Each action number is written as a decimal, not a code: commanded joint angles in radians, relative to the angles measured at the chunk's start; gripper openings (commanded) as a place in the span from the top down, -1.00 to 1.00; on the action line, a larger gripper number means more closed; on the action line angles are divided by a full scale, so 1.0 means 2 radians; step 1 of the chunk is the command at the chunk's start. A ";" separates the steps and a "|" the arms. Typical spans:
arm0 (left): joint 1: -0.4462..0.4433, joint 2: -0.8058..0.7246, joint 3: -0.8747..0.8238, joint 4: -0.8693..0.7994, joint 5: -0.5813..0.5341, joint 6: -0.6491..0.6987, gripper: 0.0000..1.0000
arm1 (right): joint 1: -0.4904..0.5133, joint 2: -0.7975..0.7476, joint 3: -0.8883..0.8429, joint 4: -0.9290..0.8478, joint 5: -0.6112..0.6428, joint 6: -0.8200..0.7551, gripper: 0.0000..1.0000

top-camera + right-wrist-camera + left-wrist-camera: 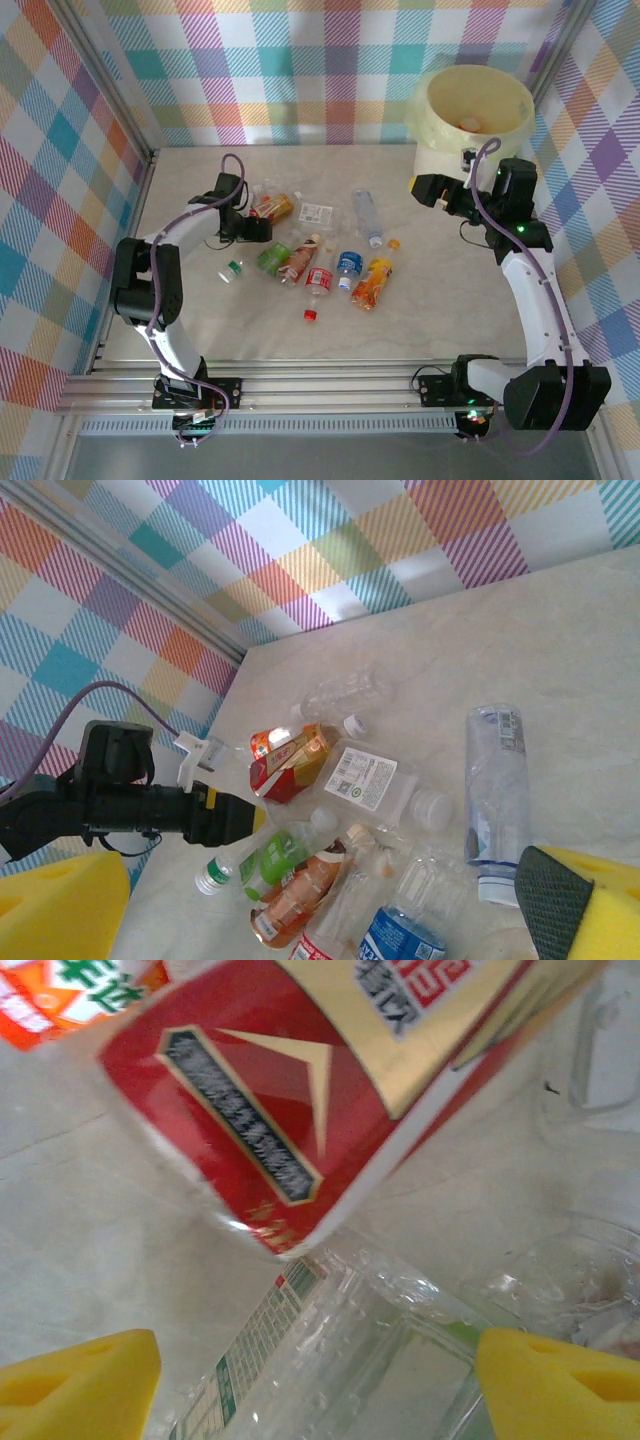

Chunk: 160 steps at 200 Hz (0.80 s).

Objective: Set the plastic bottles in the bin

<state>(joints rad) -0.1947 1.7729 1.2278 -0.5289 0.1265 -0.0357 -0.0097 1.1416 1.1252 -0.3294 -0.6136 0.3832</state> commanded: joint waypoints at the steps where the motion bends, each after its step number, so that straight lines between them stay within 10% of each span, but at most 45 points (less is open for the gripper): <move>1: -0.005 0.015 0.009 -0.011 0.029 0.017 -0.68 | 0.003 -0.003 0.003 0.017 0.003 0.006 -0.99; 84: 0.026 -0.026 -0.040 0.002 -0.083 -0.058 -0.65 | 0.003 0.001 -0.006 0.007 0.007 0.005 -0.99; 160: 0.019 -0.136 -0.107 0.025 -0.004 -0.014 -1.00 | 0.005 0.007 -0.011 0.012 0.007 0.012 -0.99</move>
<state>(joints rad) -0.1482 1.5692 1.0431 -0.4942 0.0895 -0.1078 -0.0071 1.1477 1.1217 -0.3298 -0.6018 0.3893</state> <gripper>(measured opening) 0.998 0.996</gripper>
